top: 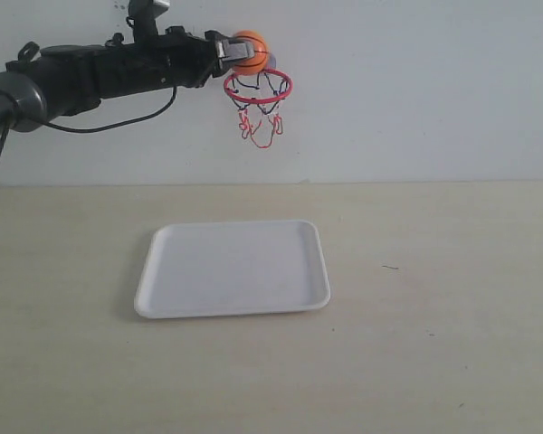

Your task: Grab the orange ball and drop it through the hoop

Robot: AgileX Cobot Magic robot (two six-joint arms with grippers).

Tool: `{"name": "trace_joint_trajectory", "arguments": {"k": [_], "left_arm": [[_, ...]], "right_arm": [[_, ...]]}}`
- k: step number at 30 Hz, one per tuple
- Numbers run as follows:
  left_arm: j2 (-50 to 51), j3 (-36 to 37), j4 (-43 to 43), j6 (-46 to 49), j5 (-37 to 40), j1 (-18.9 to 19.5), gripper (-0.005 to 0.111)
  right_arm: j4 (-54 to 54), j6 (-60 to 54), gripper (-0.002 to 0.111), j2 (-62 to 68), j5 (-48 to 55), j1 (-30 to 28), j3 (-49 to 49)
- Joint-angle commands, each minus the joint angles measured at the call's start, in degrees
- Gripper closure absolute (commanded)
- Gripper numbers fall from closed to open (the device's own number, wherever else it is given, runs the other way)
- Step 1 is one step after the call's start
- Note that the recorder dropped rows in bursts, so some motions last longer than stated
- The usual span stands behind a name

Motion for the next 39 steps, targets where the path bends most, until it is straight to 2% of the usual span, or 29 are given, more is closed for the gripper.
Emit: {"name": "trace_joint_trajectory", "arguments": {"k": [1,5,7,19,21,23,26,29,34,35,37,39], "left_arm": [[0.2,-0.4,2.2,-1.1,-0.7,-0.6,0.085],[0.2,-0.4,2.4,-3.0,-2.8,-0.6,0.043],[0.2,-0.4,2.4,-5.5,-3.6,-0.7,0.034],[0.2,-0.4,2.4,-6.6,-3.8,-0.7,0.032],[0.1,-0.4,2.4,-6.8,-3.8,-0.7,0.034],[-0.4,-0.4,2.5,-6.8,-3.3,0.1,0.044],[-1.9,-0.4,3.0,-6.8,-0.5,1.7,0.069],[-3.8,-0.4,4.4,-6.8,4.6,4.2,0.102],[-7.5,-0.4,19.4,-16.1,9.0,7.6,0.103],[-9.0,-0.4,27.1,-19.9,11.9,8.1,0.103],[-11.3,-0.3,35.3,-21.6,19.2,8.3,0.103],[-12.9,0.4,35.5,-21.6,27.8,8.3,0.103]], "right_arm": [[0.0,-0.4,0.109,-0.2,-0.4,-0.4,0.0],[0.0,-0.4,0.109,-0.2,-0.4,-0.4,0.0],[0.0,-0.4,0.109,-0.2,-0.4,-0.4,0.0],[0.0,-0.4,0.109,-0.2,-0.4,-0.4,0.0],[0.0,-0.4,0.109,-0.2,-0.4,-0.4,0.0],[0.0,-0.4,0.109,-0.2,-0.4,-0.4,0.0],[0.0,-0.4,0.109,-0.2,-0.4,-0.4,0.0],[0.0,-0.4,0.109,-0.2,-0.4,-0.4,0.0],[0.0,-0.4,0.109,-0.2,-0.4,-0.4,0.0],[0.0,-0.4,0.109,-0.2,-0.4,-0.4,0.0],[0.0,-0.4,0.109,-0.2,-0.4,-0.4,0.0],[0.0,-0.4,0.109,-0.2,-0.4,-0.4,0.0]]}}
